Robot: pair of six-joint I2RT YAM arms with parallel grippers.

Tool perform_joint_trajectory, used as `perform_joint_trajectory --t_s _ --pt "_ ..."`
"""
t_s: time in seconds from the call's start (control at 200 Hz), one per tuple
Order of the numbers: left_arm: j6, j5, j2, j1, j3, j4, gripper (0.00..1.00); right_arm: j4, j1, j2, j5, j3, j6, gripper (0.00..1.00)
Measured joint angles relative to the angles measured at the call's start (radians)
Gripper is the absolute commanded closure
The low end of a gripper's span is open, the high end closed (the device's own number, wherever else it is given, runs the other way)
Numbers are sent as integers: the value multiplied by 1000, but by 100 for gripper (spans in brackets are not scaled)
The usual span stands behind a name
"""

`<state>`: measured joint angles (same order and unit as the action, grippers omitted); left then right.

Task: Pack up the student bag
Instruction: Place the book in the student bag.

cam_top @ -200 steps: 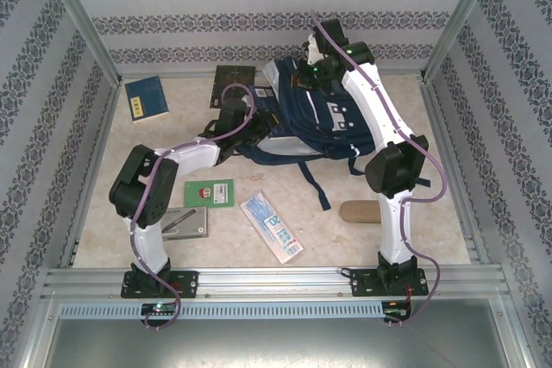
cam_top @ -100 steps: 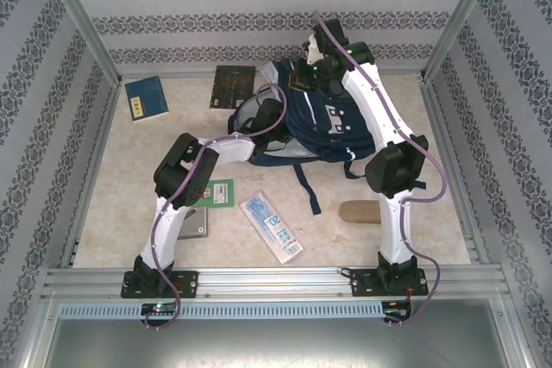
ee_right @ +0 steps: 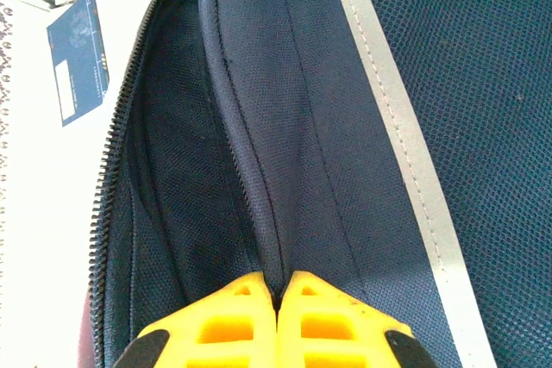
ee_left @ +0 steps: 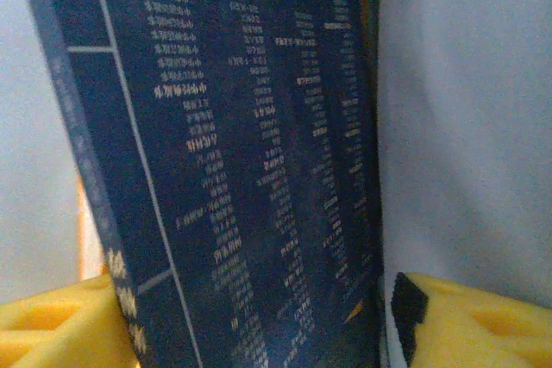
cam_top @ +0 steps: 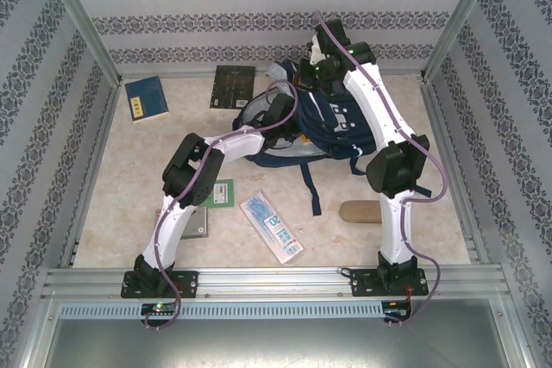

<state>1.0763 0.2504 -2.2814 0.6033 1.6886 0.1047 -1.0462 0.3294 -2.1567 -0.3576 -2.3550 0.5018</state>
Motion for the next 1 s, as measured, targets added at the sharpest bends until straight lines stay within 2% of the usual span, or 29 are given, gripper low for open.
perform_joint_trajectory --t_s 0.22,0.45,0.769,0.909,1.004 --pt "-107 -70 74 10 0 -200 8 22 0 18 0 30 -3 100" --pt "-184 -155 207 4 -35 -397 7 74 6 58 -2 126 -24 100" --pt "-302 -181 472 -63 -207 -505 11 170 22 146 6 323 -59 100" --pt "-355 -170 547 -117 -206 -513 11 201 32 153 8 366 -72 100" --pt "-374 -138 537 -172 -177 -506 11 209 52 153 30 381 -96 100"
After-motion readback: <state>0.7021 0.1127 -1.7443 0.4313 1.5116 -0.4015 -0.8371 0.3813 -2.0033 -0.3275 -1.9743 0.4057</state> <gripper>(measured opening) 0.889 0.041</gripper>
